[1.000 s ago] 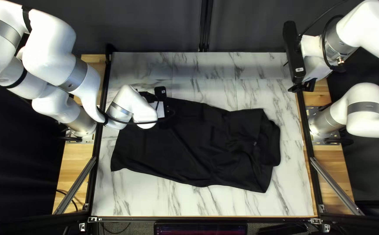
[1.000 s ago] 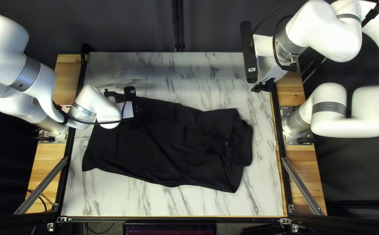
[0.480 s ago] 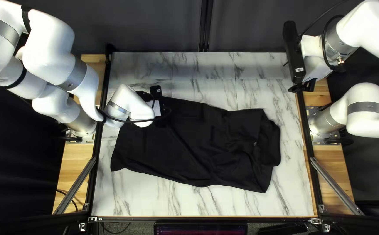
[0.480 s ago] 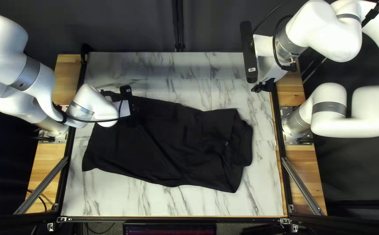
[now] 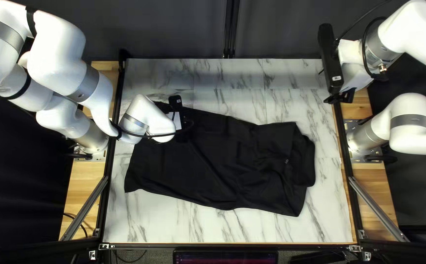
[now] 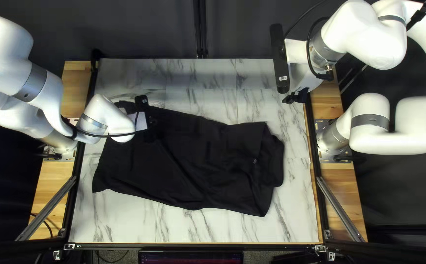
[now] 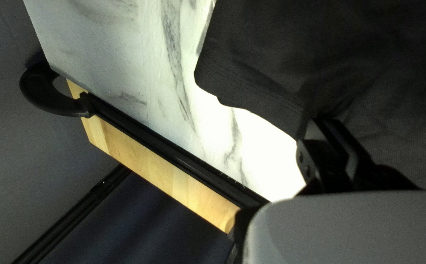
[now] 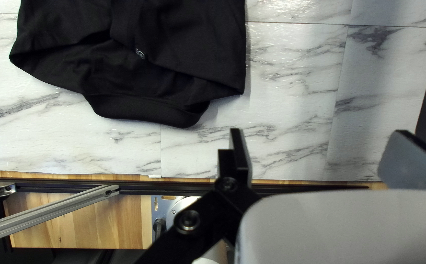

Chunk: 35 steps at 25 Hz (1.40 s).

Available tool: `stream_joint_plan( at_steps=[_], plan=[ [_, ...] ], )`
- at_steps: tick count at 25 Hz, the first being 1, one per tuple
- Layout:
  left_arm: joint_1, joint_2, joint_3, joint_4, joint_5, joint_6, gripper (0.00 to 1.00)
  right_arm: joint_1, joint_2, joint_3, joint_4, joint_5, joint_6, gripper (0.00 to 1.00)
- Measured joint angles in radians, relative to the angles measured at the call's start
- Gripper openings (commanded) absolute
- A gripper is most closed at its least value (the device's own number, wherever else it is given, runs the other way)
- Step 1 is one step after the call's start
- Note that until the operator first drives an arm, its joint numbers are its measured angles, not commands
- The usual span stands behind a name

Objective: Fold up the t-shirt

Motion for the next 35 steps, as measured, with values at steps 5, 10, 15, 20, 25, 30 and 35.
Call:
stream_joint_plan(
  at_steps=[5, 10, 15, 20, 25, 30, 35],
  plan=[
    [-0.039, 0.002, -0.014, -0.023, 0.022, -0.014, 0.01, 0.0, 0.0, 0.0, 0.0, 0.0, 0.0, 1.0],
    [-0.051, -0.003, -0.006, -0.03, 0.026, -0.028, 0.01, 0.0, 0.0, 0.0, 0.0, 0.0, 0.0, 1.0],
    [-0.043, -0.013, 0.011, -0.025, 0.023, -0.038, 0.01, 0.0, 0.0, 0.0, 0.0, 0.0, 0.0, 1.0],
    [-0.048, -0.024, 0.01, -0.026, 0.04, -0.042, 0.01, 0.0, 0.0, 0.0, 0.0, 0.0, 0.0, 1.0],
    [-0.054, -0.034, 0.02, -0.026, 0.047, -0.052, 0.02, 0.0, 0.0, 0.0, 0.0, 0.0, 0.0, 1.0],
    [-0.065, -0.047, 0.028, -0.034, 0.054, -0.06, 0.06, 0.0, 0.0, 0.0, 0.0, 0.0, 0.0, 1.0],
    [-0.072, -0.053, 0.031, -0.042, 0.058, -0.06, 1.0, 0.0, 0.0, 0.0, 0.0, 0.0, 0.0, 1.0]
  ],
)
